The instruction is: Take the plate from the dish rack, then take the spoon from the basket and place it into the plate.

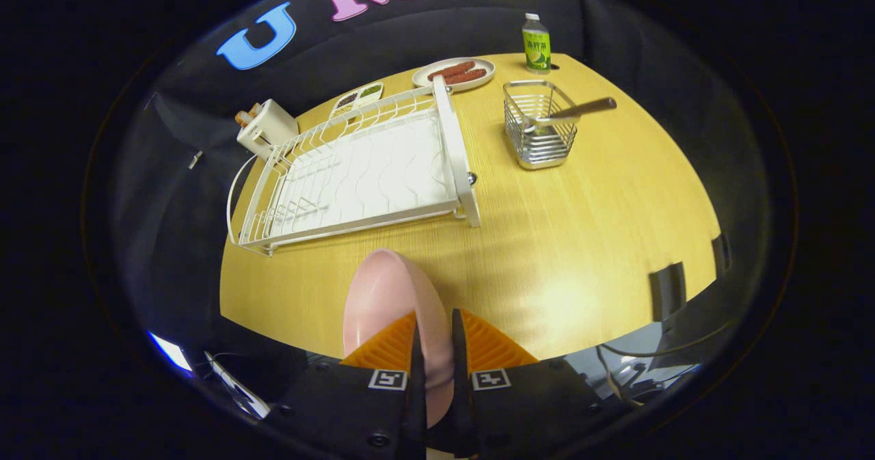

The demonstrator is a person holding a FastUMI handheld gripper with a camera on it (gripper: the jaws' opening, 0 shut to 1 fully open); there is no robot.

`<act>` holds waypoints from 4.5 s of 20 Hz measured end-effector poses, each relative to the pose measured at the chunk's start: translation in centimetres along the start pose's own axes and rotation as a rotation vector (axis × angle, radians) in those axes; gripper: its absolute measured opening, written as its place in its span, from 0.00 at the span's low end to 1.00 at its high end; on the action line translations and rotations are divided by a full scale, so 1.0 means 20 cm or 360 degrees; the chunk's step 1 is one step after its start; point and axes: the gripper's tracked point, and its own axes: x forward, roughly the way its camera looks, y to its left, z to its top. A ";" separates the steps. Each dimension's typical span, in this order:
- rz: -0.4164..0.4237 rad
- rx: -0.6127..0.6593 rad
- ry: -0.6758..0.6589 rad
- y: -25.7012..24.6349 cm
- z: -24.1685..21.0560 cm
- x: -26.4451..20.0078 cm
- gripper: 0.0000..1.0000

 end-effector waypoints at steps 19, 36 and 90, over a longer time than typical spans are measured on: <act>-0.0115 -0.0088 -0.0237 -0.30 0.20 0.09 0.49; -0.0322 -0.0511 -0.0644 -0.70 1.09 -0.03 0.49; 0.0497 -0.1011 -0.0434 0.47 0.19 -0.12 0.15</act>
